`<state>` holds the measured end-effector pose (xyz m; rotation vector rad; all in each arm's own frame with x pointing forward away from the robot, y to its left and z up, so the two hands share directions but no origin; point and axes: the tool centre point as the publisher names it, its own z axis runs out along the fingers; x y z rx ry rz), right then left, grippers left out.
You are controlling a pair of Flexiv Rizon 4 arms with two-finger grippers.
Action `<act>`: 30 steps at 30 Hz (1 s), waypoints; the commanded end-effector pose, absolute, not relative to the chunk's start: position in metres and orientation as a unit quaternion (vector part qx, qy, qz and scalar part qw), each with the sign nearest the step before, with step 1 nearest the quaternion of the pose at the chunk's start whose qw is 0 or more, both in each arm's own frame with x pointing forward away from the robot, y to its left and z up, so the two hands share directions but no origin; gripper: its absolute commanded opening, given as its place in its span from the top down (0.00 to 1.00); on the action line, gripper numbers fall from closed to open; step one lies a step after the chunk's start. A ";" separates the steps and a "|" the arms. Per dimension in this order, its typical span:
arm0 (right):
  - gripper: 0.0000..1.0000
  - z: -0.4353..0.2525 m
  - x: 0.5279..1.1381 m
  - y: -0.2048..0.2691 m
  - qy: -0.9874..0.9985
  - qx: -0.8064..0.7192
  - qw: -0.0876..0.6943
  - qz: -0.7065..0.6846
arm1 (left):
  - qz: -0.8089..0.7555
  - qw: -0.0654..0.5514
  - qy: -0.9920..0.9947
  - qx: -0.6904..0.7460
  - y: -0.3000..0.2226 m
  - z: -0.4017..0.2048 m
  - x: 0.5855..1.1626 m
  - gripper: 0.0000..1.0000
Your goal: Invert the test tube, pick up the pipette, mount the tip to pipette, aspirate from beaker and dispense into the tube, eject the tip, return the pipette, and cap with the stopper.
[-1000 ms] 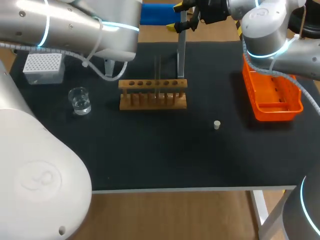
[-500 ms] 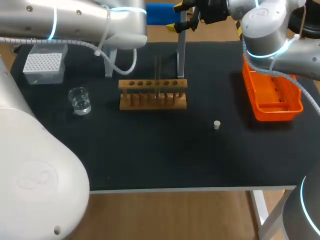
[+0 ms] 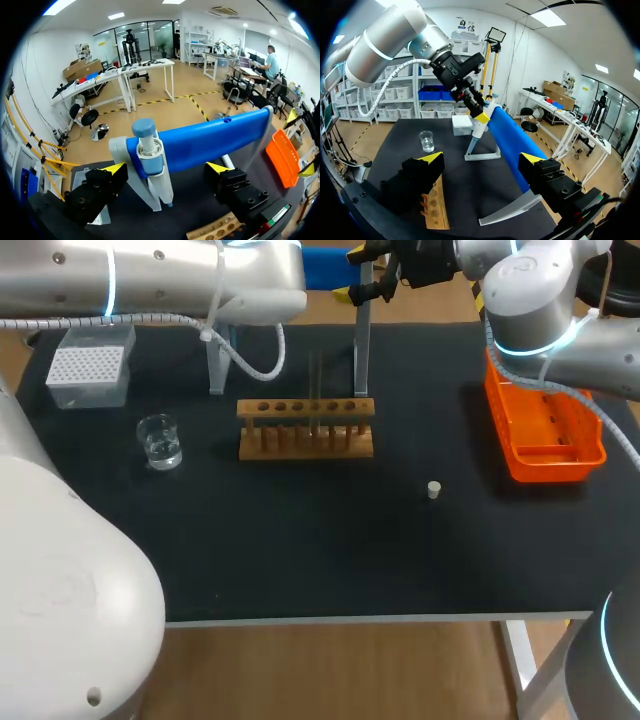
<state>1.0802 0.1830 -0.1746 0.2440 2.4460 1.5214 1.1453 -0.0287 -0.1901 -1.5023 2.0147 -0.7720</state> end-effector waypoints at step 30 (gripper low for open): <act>0.00 -0.174 1.080 0.183 0.840 0.084 0.124 0.521 | -0.533 0.176 0.796 -0.225 -0.046 -0.128 1.040 0.00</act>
